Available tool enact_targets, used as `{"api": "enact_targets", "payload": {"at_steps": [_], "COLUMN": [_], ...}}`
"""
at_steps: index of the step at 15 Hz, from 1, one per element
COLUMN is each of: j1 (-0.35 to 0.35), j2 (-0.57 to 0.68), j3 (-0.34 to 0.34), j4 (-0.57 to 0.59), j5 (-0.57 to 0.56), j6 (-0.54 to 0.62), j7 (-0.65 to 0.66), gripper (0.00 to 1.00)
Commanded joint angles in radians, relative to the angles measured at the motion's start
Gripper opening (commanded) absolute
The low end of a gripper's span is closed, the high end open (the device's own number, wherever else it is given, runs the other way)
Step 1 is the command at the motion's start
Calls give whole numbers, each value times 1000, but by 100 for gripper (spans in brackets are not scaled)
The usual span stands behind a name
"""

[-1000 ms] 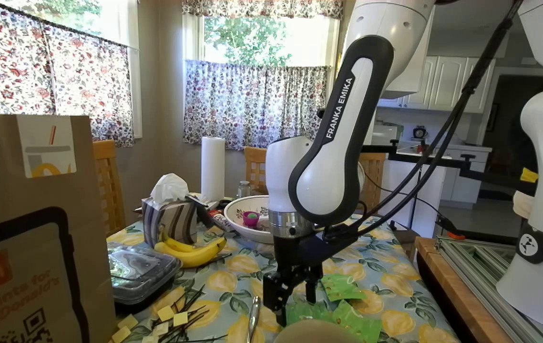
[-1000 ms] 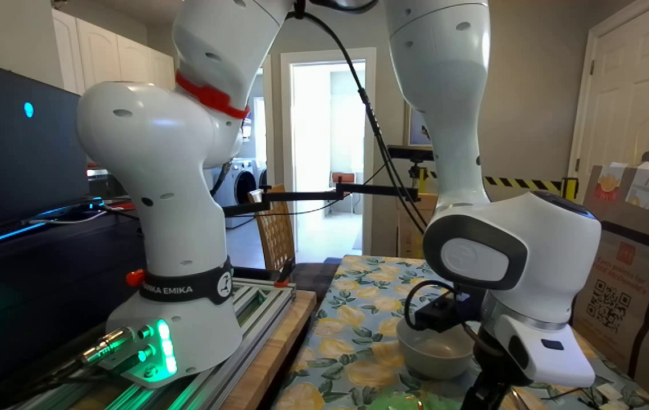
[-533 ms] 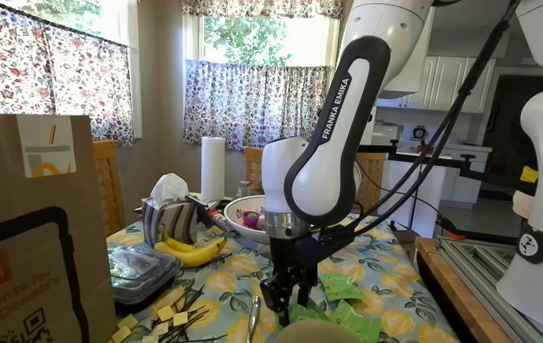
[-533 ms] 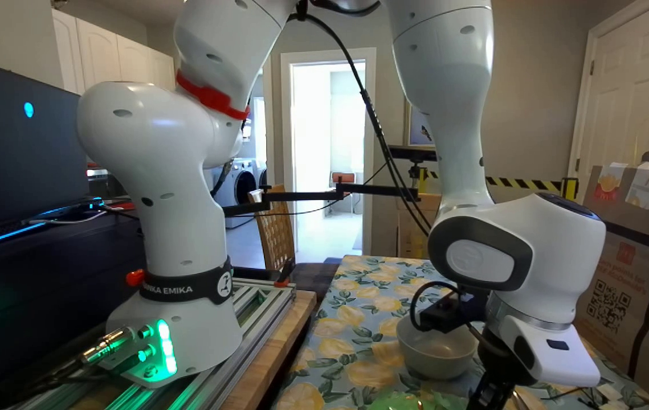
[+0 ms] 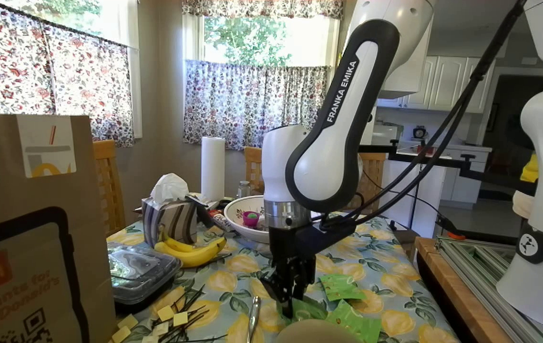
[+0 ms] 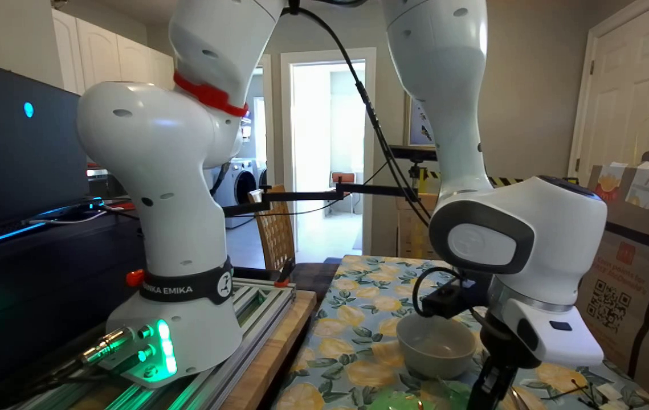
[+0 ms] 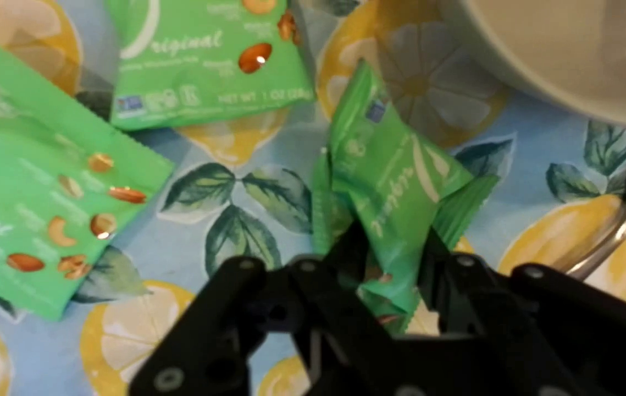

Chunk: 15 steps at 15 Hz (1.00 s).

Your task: Put the green object inside the bowl

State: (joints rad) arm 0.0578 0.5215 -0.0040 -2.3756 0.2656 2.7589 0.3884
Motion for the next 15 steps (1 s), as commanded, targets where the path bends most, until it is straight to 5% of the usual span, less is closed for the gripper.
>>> {"api": "enact_targets", "payload": {"at_steps": [1,7,15], "j1": [20,127,105], "j2": [-147,-344,-403], "j3": [-2,-85,58], "j4": [-110,-232,-216], "j5": [-22,-239,-183], "j6": [-53,-70,-98], "j7": [-24,89,12], "gripper": [6,6,6]}}
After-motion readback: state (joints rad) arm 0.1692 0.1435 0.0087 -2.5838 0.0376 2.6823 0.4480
